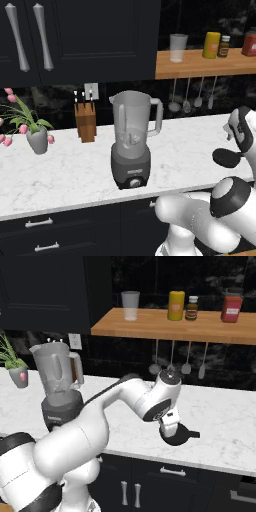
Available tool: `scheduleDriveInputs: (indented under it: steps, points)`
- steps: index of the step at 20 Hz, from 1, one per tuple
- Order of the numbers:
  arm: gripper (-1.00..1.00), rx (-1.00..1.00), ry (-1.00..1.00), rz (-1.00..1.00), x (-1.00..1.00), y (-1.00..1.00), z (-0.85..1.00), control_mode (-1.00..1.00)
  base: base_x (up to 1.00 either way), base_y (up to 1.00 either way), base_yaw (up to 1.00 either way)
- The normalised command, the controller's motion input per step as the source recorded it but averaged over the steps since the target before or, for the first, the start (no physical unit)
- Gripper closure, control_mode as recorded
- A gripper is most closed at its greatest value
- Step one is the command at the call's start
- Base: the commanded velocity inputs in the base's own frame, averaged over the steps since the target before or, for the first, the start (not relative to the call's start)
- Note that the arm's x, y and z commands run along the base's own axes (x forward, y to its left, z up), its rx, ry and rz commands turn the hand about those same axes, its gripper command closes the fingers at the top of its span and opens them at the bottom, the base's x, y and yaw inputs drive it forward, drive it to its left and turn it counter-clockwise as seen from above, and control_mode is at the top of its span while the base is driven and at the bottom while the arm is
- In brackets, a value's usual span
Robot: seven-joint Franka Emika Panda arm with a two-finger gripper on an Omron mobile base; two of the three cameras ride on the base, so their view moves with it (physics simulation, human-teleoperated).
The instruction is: Close the lid blender by securely placing the lid on top.
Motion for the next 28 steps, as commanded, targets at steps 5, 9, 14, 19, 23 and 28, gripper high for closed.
scheduleDriveInputs:
  steps: [5, 9, 14, 19, 23, 28]
  points:
    - [-1.00, 0.20, 0.29, -0.44, 0.09, -1.00, -0.44, -1.00, 0.00, 0.00, 0.00]
    - [-1.00, 0.17, 0.23, -0.28, 0.21, -0.81, -0.34, -1.00, 0.00, 0.00, 0.00]
    - [-1.00, 0.13, 0.05, -0.06, 0.32, -0.31, -0.26, -1.00, 0.00, 0.00, 0.00]
    - [-1.00, 0.08, 0.00, 0.00, 0.41, -0.20, -0.29, -1.00, 0.00, 0.00, 0.00]
    - [-1.00, 0.05, 0.00, 0.00, 0.27, -0.40, -0.34, -1.00, 0.00, 0.00, 0.00]
    - [-1.00, 0.00, 0.00, 0.00, 0.23, -0.37, -0.28, -1.00, 0.00, 0.00, 0.00]
